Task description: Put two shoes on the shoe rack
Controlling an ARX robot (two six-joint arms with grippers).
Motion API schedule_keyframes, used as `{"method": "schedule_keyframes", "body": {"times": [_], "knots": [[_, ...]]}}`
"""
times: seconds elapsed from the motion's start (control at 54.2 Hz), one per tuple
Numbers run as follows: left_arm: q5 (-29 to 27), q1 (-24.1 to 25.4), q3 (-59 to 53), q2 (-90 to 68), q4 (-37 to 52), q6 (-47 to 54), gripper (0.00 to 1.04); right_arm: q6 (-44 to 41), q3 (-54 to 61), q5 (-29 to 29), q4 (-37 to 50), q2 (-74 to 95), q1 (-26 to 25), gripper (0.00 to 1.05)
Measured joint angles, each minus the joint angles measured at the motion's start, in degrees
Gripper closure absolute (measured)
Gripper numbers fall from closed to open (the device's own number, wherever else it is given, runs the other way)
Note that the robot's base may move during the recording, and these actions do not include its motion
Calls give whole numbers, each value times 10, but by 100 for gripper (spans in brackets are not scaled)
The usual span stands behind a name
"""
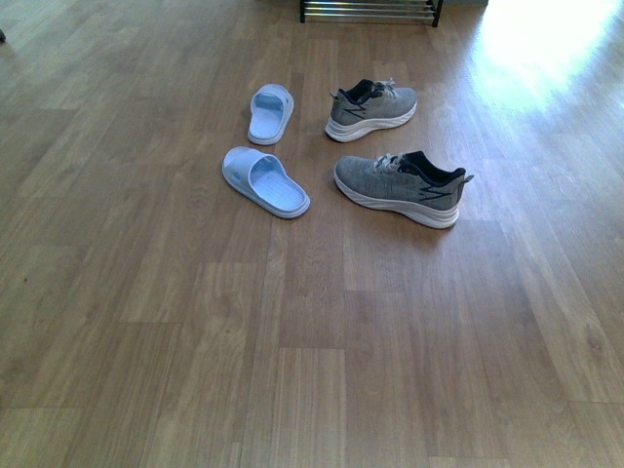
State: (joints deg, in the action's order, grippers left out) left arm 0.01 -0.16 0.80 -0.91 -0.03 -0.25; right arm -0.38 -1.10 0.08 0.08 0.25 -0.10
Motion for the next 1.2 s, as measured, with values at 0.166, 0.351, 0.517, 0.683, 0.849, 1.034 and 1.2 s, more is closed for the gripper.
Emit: {"method": "schedule_keyframes", "body": {"times": [0.166, 0.351, 0.517, 0.683, 0.849, 1.034, 1.2], "knots": [[0, 0, 0, 0, 0, 0, 9, 0, 0, 0, 0, 0, 0, 9], [0, 0, 0, 0, 0, 0, 9, 0, 0, 0, 0, 0, 0, 9], [0, 0, 0, 0, 0, 0, 9, 0, 0, 0, 0, 0, 0, 9], [0, 0, 0, 0, 0, 0, 9, 0, 0, 0, 0, 0, 0, 9], [0, 0, 0, 0, 0, 0, 9, 0, 0, 0, 0, 0, 0, 9], [0, 0, 0, 0, 0, 0, 9, 0, 0, 0, 0, 0, 0, 9], [0, 0, 0, 0, 0, 0, 9, 0, 0, 0, 0, 0, 0, 9]]}}
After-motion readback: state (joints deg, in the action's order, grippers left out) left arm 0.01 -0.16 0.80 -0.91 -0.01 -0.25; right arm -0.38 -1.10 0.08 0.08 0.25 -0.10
